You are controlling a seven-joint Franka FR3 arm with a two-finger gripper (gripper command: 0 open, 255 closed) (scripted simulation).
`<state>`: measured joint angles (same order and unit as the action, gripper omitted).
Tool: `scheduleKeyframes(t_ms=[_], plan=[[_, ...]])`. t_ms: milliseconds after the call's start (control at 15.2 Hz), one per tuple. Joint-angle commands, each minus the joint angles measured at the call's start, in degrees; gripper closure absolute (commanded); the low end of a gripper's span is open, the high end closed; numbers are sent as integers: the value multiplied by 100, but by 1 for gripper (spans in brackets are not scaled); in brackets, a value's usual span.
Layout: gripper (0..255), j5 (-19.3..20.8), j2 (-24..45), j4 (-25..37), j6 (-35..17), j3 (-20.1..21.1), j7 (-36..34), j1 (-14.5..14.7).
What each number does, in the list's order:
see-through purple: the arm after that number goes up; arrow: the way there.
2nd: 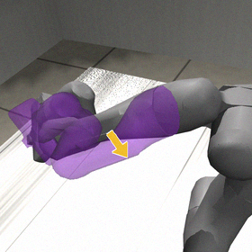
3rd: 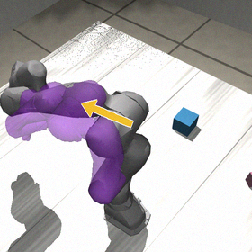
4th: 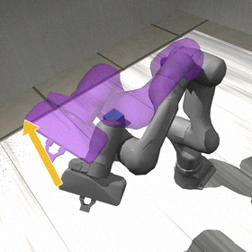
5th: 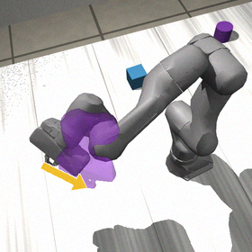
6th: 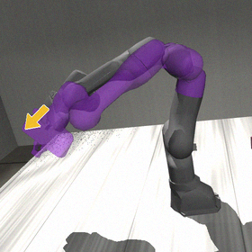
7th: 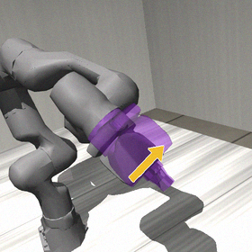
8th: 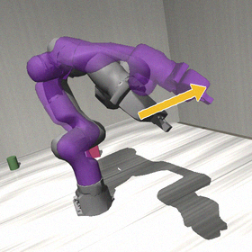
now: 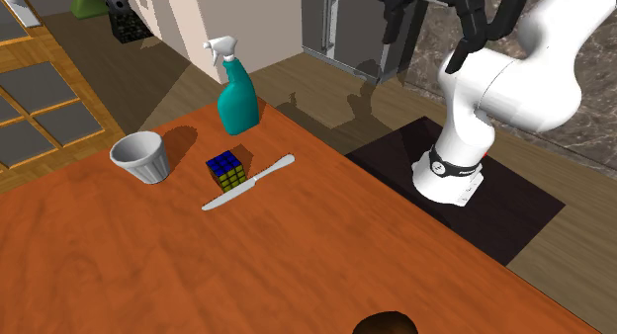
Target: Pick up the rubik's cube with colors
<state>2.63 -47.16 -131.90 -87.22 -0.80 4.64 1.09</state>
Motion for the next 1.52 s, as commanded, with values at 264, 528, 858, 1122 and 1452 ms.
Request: scheduleKeyframes(t_ms=[264, 528, 858, 1122, 1452], plan=[[0, 180, 410, -238, -684, -328, 331, -65], [0, 316, 941, -350, -1366, -655, 656, -120], [0, 390, 1758, -307, -2187, -1057, 1076, -159], [0, 340, 2512, -127, -2791, -1367, 1442, -160], [0, 91, 3552, 276, -3439, -1714, 1972, -149]])
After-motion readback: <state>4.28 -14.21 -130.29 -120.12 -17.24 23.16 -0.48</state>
